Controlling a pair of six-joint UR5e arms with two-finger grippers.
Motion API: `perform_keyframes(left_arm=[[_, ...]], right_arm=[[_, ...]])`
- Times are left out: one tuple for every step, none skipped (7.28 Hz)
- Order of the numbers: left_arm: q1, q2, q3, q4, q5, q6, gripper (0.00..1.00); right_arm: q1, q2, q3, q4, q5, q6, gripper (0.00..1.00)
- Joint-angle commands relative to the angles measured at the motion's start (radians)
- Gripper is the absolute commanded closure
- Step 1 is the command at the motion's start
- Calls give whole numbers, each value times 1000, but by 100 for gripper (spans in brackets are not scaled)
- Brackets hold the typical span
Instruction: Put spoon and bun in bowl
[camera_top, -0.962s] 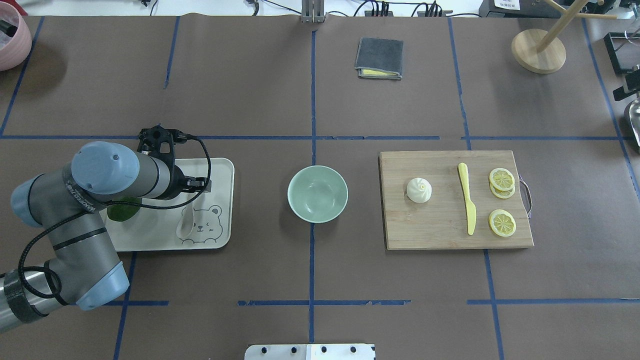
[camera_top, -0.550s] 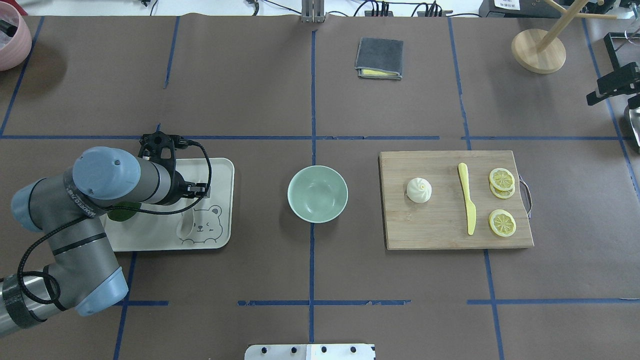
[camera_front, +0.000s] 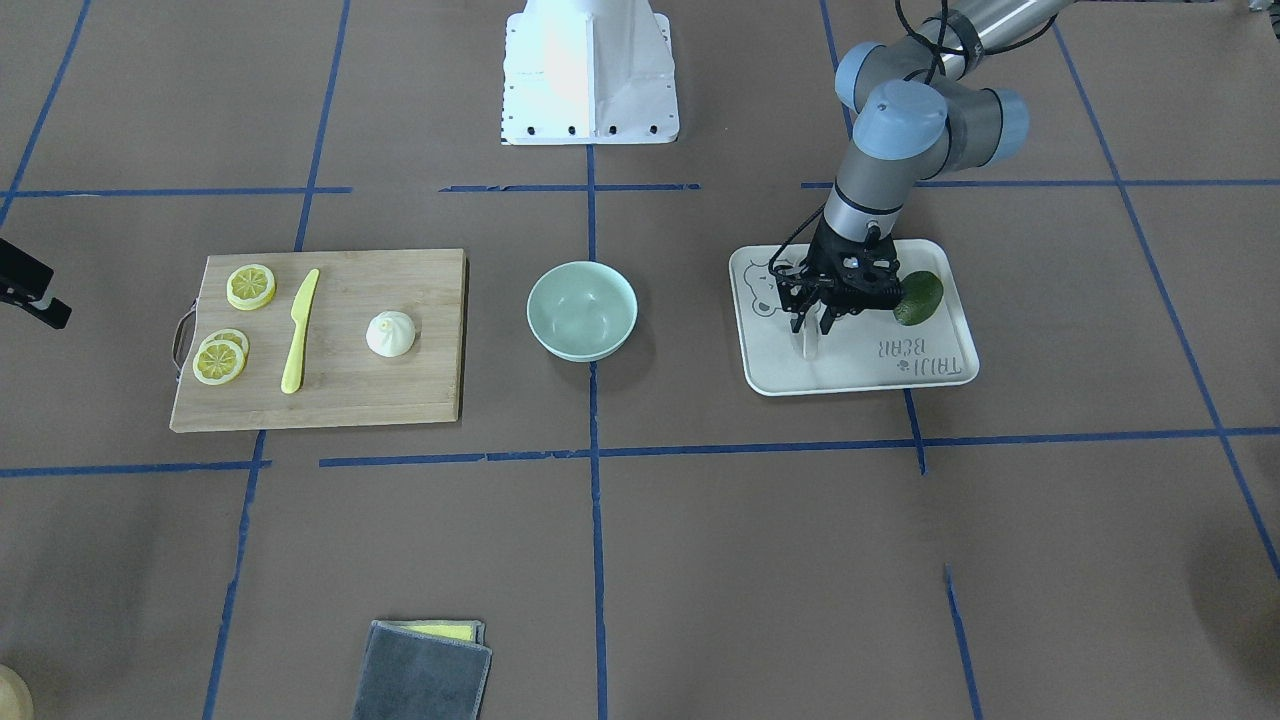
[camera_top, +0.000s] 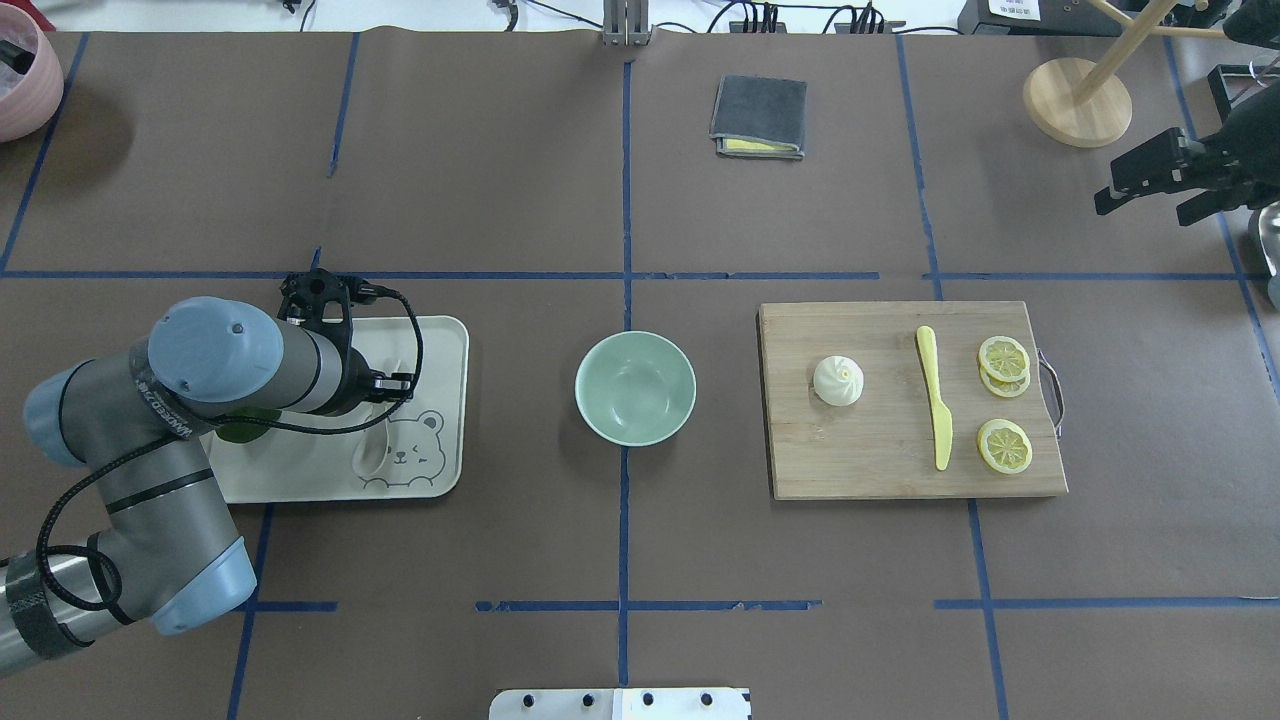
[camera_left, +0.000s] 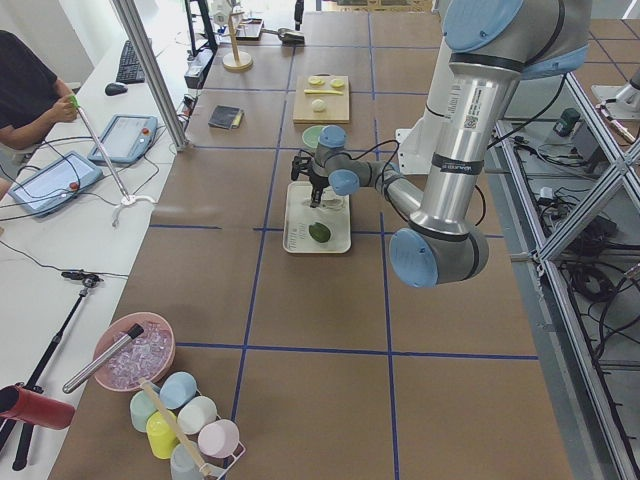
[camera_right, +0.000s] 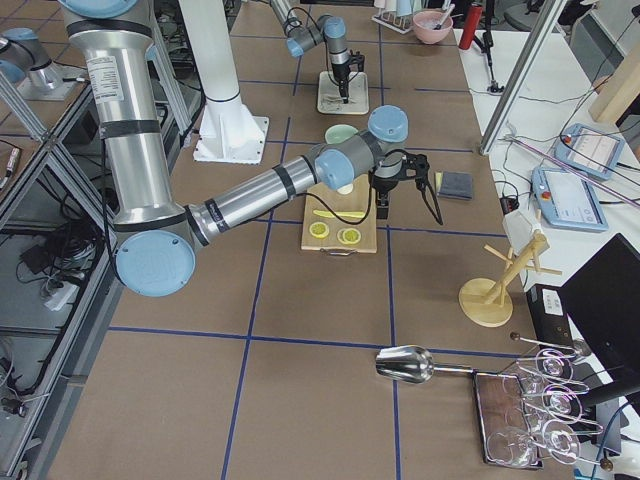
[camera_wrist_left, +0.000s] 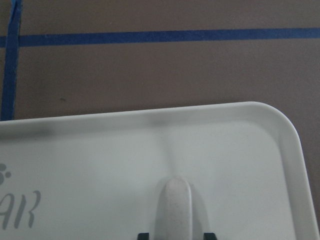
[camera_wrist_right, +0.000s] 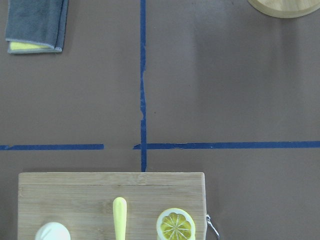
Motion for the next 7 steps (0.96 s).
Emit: perform_keyframes(left_arm=[[1,9,-12,9,-4,1,88],[-2,17,-33,22,-6,2,100],[-3,18,-78,69,-6,9,100],[-14,14,-133,138,-6,12,100],[-19,6,-176,179,-6,12,100],[-23,-3,-205,180,-9,12,100],[-43,-44,-205,180,-9,-4,100]], right_arm=[[-67,65,2,1,-29,108,0],[-118,95,5,1,-79,169,0],[-177,124,7,1,-121,224,0],[-247,158,7,1,-179,297,0],[-324,187,5,1,-243,362,0],[-399,203,-5,27,-311,413,0],[-463,206,-14,85,-380,475,0]])
